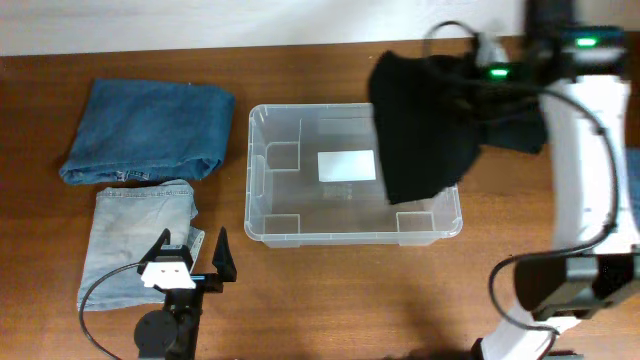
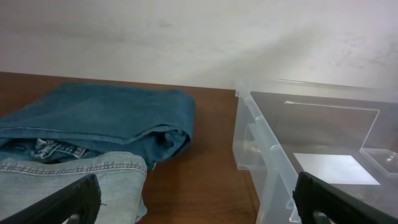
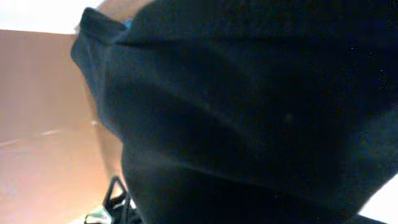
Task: Pack container
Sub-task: 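Lift the black shirt and carry it left over the container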
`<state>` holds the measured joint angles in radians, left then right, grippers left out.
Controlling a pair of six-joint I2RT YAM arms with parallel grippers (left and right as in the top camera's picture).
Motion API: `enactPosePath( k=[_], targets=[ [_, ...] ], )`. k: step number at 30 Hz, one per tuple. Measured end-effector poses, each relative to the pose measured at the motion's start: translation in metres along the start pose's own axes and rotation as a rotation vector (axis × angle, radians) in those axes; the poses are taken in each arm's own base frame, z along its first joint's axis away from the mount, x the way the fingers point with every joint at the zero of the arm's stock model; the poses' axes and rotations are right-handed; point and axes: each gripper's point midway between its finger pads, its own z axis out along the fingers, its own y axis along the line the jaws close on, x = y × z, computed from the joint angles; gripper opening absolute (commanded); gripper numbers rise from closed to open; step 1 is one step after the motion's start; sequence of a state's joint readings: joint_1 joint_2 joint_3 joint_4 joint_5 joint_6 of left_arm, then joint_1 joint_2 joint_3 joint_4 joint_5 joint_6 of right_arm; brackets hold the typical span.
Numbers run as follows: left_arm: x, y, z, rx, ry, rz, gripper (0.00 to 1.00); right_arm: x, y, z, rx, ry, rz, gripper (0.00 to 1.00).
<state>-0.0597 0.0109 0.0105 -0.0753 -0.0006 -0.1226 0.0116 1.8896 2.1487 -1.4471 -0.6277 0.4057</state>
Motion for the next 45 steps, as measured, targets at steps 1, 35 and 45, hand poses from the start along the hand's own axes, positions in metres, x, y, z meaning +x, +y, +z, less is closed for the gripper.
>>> enactPosePath(
  k=[1,35,45],
  targets=[
    [0.0,0.0,0.0,0.0,0.0,0.0,0.99,0.003,0.011,0.012,0.033,-0.012,0.015,0.04],
    [0.0,0.0,0.0,0.0,0.0,0.0,0.99,0.059,0.04,0.213,0.416,-0.094,0.234,0.04],
    [0.0,0.0,0.0,0.0,0.0,0.0,0.99,0.063,0.035,0.239,0.419,-0.065,0.23,0.04]
  ],
)
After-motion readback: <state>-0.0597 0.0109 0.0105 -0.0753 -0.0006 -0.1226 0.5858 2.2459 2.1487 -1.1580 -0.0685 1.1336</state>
